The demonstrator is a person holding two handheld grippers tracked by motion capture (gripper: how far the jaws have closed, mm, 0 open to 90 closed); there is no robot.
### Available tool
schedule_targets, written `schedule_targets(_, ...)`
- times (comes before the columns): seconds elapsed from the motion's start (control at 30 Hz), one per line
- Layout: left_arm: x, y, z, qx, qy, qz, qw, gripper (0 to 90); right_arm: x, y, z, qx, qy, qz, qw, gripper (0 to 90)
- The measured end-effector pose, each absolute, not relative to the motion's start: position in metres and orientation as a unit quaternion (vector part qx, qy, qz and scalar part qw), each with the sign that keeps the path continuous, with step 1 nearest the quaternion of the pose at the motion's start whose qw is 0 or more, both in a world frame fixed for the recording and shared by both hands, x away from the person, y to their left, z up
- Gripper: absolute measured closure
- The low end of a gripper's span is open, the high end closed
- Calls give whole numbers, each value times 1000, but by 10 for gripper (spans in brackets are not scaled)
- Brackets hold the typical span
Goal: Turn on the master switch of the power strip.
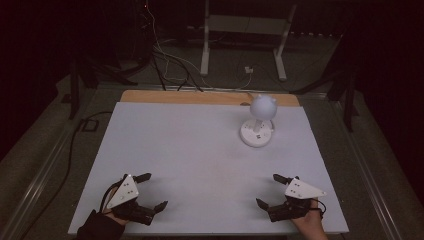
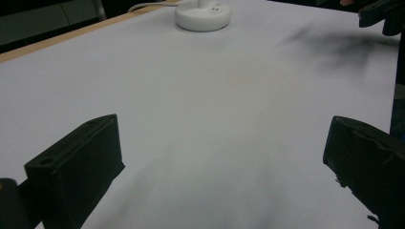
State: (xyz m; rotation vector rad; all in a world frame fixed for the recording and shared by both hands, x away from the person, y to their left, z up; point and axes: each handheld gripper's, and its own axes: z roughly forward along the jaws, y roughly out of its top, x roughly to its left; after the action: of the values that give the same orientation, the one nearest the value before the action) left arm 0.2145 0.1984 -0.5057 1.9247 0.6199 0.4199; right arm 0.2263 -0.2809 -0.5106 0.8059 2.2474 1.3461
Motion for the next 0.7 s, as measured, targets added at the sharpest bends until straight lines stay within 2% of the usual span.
schedule_targets(0.3,214,197,-507,805,250,163,513,2,224,-275,-515,276,813,466,214,0)
schedule_targets(0.7,214,196,-507,806,244,153,518,2,226,-275,-512,288,819,458,193,0)
